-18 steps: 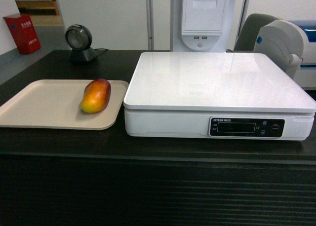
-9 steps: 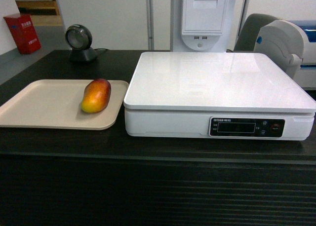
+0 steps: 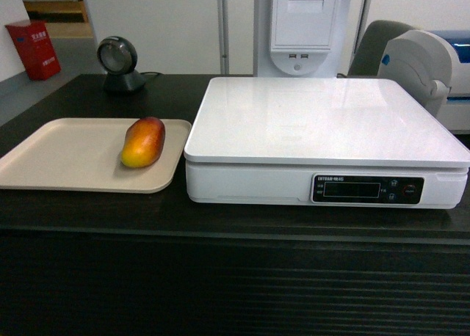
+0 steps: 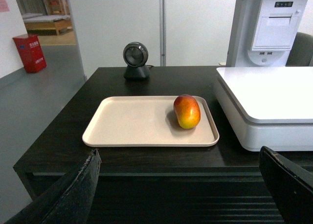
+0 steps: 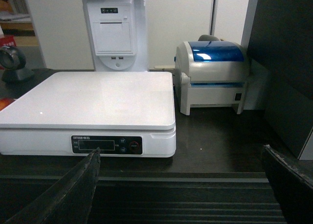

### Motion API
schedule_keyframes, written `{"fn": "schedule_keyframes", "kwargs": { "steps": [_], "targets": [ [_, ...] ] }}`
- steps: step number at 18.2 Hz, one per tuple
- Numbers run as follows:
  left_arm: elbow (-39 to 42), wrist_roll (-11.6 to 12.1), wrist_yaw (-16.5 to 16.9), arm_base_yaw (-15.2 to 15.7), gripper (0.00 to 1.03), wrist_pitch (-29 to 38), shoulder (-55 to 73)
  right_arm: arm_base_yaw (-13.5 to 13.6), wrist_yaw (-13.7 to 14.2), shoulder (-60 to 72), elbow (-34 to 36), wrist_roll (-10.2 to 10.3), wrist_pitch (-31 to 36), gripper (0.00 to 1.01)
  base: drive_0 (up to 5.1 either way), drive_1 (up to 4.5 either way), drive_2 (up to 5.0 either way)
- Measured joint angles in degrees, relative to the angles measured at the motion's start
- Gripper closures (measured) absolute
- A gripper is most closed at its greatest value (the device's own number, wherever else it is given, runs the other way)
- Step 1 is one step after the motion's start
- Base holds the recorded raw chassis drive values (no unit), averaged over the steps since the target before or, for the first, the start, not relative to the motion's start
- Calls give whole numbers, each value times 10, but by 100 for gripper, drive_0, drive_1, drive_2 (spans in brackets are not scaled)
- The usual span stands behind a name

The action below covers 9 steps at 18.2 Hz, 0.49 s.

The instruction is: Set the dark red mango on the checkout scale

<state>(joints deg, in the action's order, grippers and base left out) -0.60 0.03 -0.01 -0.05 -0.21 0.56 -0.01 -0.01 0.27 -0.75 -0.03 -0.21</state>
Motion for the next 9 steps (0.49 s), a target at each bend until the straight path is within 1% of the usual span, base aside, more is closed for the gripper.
{"fn": "schedule_keyframes", "kwargs": {
  "steps": [9],
  "targets": [
    [0, 0, 0, 0, 5, 0, 0, 0, 0, 0, 0, 0, 0, 3, 0, 0, 0]
  ]
}}
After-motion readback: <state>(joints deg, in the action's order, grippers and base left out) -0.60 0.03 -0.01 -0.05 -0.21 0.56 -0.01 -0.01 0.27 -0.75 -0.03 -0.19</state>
